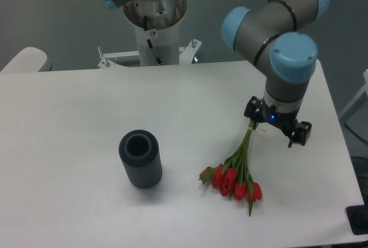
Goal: Pick up the flowers from the table
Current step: 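Move the open gripper over the green stems of the red tulips, then lower the gripper onto the tulip stems and close it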
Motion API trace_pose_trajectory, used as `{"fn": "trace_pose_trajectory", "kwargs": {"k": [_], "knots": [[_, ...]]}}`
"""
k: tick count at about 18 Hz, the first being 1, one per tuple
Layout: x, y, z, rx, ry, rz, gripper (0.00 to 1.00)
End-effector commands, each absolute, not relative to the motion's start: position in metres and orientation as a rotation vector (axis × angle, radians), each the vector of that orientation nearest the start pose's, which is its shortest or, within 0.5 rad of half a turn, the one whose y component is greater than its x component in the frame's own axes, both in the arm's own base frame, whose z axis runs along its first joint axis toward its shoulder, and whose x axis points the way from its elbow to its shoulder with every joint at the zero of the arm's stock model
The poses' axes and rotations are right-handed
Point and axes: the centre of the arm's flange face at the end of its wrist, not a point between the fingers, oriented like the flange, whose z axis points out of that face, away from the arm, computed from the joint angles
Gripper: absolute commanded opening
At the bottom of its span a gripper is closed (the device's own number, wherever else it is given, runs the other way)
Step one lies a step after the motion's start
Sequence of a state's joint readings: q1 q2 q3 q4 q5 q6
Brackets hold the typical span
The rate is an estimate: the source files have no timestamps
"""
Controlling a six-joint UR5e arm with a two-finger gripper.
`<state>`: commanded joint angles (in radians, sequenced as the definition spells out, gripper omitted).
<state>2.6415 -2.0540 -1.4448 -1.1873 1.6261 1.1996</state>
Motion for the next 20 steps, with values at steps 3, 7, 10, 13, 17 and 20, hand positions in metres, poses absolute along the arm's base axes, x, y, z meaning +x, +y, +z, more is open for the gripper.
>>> {"fn": "trace_pose_trajectory", "kwargs": {"k": [3, 7, 10, 13, 17, 20], "knots": [[-0.522, 0.425, 0.285, -3.173, 0.192, 0.057, 1.00], [-0.514, 0.414, 0.251, -3.156, 0.192, 0.100, 1.00], [-0.508, 0.403, 0.235, -3.154, 0.173, 0.106, 1.00], [-0.498, 0.401, 0.231, -3.154, 0.161, 0.081, 1.00], [-0.483, 0.402, 0.219, -3.157, 0.174, 0.068, 1.00], [-0.476, 0.399, 0.214, -3.147, 0.173, 0.088, 1.00]]}}
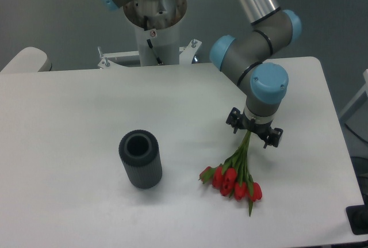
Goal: Pick up the flowers from the table
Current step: 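Lower the gripper onto the tulip stems and close it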
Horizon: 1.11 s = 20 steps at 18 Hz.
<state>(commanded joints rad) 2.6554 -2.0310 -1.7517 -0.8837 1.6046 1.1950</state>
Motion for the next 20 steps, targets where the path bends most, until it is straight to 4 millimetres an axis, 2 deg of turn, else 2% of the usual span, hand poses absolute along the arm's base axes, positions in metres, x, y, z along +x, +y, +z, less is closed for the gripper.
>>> {"fn": "trace_pose_trajectory", "kwargs": {"k": [5, 10, 11, 13, 14, 16, 18, 20], "knots": [[-0.472, 0.397, 0.199, -3.142, 0.172, 0.103, 1.00], [-0.467, 0.404, 0.191, -3.137, 0.157, 0.116, 1.00], [-0.467, 0.406, 0.190, -3.137, 0.162, 0.116, 0.96], [-0.467, 0.407, 0.191, -3.135, 0.167, 0.121, 0.64], [-0.467, 0.408, 0.191, -3.135, 0.169, 0.121, 0.55], [-0.468, 0.408, 0.189, -3.136, 0.174, 0.119, 0.51], [-0.470, 0.409, 0.192, -3.132, 0.181, 0.127, 0.40], [-0.472, 0.410, 0.194, -3.130, 0.183, 0.133, 0.33]]}}
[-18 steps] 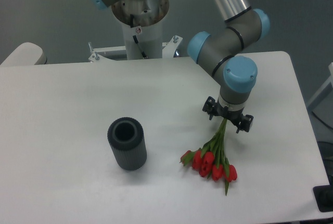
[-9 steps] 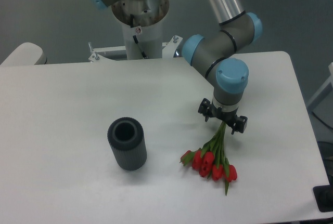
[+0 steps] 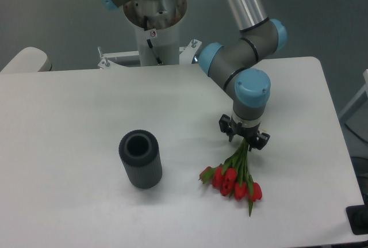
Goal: Pick up the flowers from the table
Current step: 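Lower the gripper onto the tulip stems and close it, then lift the grasped tulip bunch up off the table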
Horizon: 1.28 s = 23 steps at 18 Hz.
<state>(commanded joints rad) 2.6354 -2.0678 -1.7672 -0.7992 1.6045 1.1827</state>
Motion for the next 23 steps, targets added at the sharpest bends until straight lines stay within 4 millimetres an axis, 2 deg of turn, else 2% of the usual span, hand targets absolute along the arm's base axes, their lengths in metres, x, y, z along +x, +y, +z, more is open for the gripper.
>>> {"fn": "trace_pose_trajectory", "kwargs": {"k": [7, 9, 12, 14, 17, 20, 23], "knots": [[-0.478, 0.415, 0.209, -3.114, 0.188, 0.176, 0.27], [-0.481, 0.418, 0.222, -3.100, 0.192, 0.205, 0.22], [-0.485, 0.423, 0.237, -3.070, 0.194, 0.228, 0.21], [-0.492, 0.428, 0.261, -3.028, 0.190, 0.266, 0.21], [-0.498, 0.442, 0.315, -2.936, 0.196, 0.288, 0.21], [-0.503, 0.455, 0.358, -2.829, 0.202, 0.275, 0.21], [-0.503, 0.464, 0.384, -2.697, 0.217, 0.240, 0.21]]}}
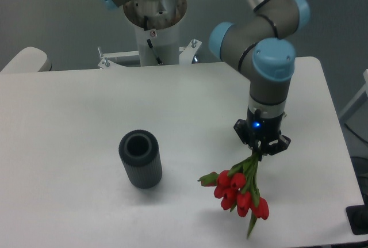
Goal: Pick up the flowers from the table
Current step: 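Lift the grasped tulip bunch up off the table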
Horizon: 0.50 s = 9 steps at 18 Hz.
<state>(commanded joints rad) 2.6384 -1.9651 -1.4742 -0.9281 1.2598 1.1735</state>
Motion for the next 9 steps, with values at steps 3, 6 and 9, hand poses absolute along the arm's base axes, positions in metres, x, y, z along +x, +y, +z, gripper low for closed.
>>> {"fn": "trace_pose_trajectory", "kwargs": {"k": [3, 6, 9], "knots": [[-0.498, 0.469, 0.399, -2.602, 0.235, 0.206, 0.21], [-0.488, 0.474, 0.418, -2.481, 0.256, 0.148, 0.21], [-0.479, 0.475, 0.427, -2.413, 0.267, 0.104, 0.21]]}}
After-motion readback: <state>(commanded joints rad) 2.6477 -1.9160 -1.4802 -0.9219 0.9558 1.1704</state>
